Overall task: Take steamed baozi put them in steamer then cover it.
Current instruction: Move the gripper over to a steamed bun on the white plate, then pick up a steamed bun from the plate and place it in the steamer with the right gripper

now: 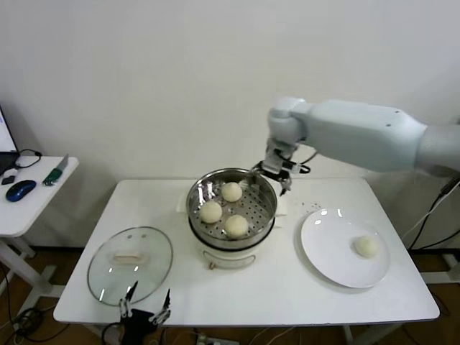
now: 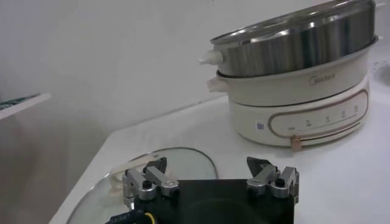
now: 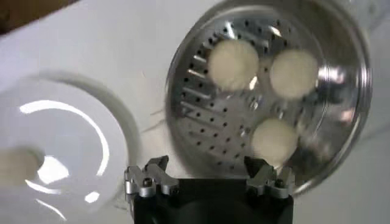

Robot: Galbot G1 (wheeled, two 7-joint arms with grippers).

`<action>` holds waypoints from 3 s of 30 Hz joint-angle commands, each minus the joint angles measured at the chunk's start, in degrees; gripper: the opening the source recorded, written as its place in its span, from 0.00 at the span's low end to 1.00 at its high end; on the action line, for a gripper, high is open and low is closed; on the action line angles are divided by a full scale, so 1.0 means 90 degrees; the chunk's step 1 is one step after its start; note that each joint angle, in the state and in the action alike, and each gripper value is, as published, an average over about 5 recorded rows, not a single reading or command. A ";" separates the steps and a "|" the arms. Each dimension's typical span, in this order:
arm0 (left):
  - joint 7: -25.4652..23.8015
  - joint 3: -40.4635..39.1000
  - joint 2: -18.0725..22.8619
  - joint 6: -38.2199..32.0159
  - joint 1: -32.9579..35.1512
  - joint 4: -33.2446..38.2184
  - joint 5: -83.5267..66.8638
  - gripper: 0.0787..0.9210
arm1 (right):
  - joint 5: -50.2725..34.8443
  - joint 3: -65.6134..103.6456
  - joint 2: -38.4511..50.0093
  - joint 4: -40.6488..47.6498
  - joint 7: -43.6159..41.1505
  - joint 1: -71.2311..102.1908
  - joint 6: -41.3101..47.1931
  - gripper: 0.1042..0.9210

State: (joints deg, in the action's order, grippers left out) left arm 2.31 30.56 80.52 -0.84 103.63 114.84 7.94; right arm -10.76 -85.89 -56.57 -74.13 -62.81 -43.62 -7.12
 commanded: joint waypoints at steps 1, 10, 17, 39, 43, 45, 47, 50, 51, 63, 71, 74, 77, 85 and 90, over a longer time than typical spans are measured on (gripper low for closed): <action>-0.0027 0.0028 0.0010 -0.0007 0.0005 0.0119 -0.0187 0.88 | -0.0889 0.0195 0.2579 -0.0304 0.0274 0.0865 0.2440 0.88; -0.0053 0.0105 0.0006 0.0044 0.0070 0.0289 -0.0214 0.88 | 0.0800 0.2439 0.2949 0.0997 -0.0090 0.3427 0.1907 0.88; -0.0041 0.0101 0.0075 0.0080 0.0077 0.0277 -0.0149 0.88 | 0.1531 0.3220 0.2572 0.2003 -0.0260 0.4173 0.1481 0.88; 0.0018 0.0116 0.0152 0.0125 0.0011 0.0171 -0.0056 0.88 | 0.2032 0.3845 0.1624 0.2930 -0.0264 0.4753 0.1257 0.88; 0.0017 0.0110 0.0151 0.0125 0.0005 0.0160 -0.0044 0.88 | 0.2049 0.3835 0.1523 0.2995 -0.0258 0.4744 0.1217 0.88; 0.0015 0.0107 0.0150 0.0132 0.0005 0.0163 -0.0032 0.88 | 0.2036 0.3827 0.1500 0.2995 -0.0257 0.4735 0.1218 0.88; 0.0014 0.0105 0.0148 0.0148 0.0002 0.0168 -0.0024 0.88 | 0.2022 0.3793 0.1504 0.2976 -0.0264 0.4709 0.1219 0.85; 0.0013 0.0099 0.0148 0.0164 -0.0007 0.0172 -0.0020 0.88 | 0.2008 0.3729 0.1532 0.2948 -0.0280 0.4666 0.1215 0.80; 0.0013 0.0097 0.0149 0.0164 -0.0008 0.0173 -0.0020 0.88 | 0.2002 0.3716 0.1546 0.2939 -0.0285 0.4656 0.1214 0.79; -0.0054 -0.0001 0.0129 0.0169 -0.0052 0.0222 -0.0029 0.88 | 0.0584 0.2479 0.1690 0.2489 -0.0181 0.3057 0.1432 0.71; -0.0136 -0.0154 0.0078 0.0186 -0.0157 0.0219 0.0029 0.88 | -0.1581 0.0386 0.0922 0.1927 -0.0029 0.0611 0.2033 0.70; -0.0169 -0.0216 0.0047 0.0161 -0.0145 0.0223 0.0039 0.88 | -0.2250 -0.0247 0.0416 0.1827 0.0040 -0.0156 0.2143 0.70; -0.0205 -0.0284 -0.0001 0.0112 -0.0102 0.0205 0.0046 0.88 | -0.2904 -0.0593 -0.0063 0.1744 0.0091 -0.0607 0.2326 0.71; -0.0221 -0.0318 -0.0101 0.0026 -0.0050 0.0223 0.0015 0.88 | -0.4417 -0.1090 -0.1132 0.1606 0.0355 -0.0925 0.2719 0.71; -0.0218 -0.0328 -0.0113 0.0023 -0.0076 0.0224 -0.0001 0.88 | -0.4518 -0.1218 -0.1610 0.1576 0.0455 -0.0780 0.2780 0.72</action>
State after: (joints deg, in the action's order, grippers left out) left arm 0.43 27.95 79.73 -0.47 103.09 116.98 8.02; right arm -38.25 -89.07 -59.91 -58.45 -60.42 -43.98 14.94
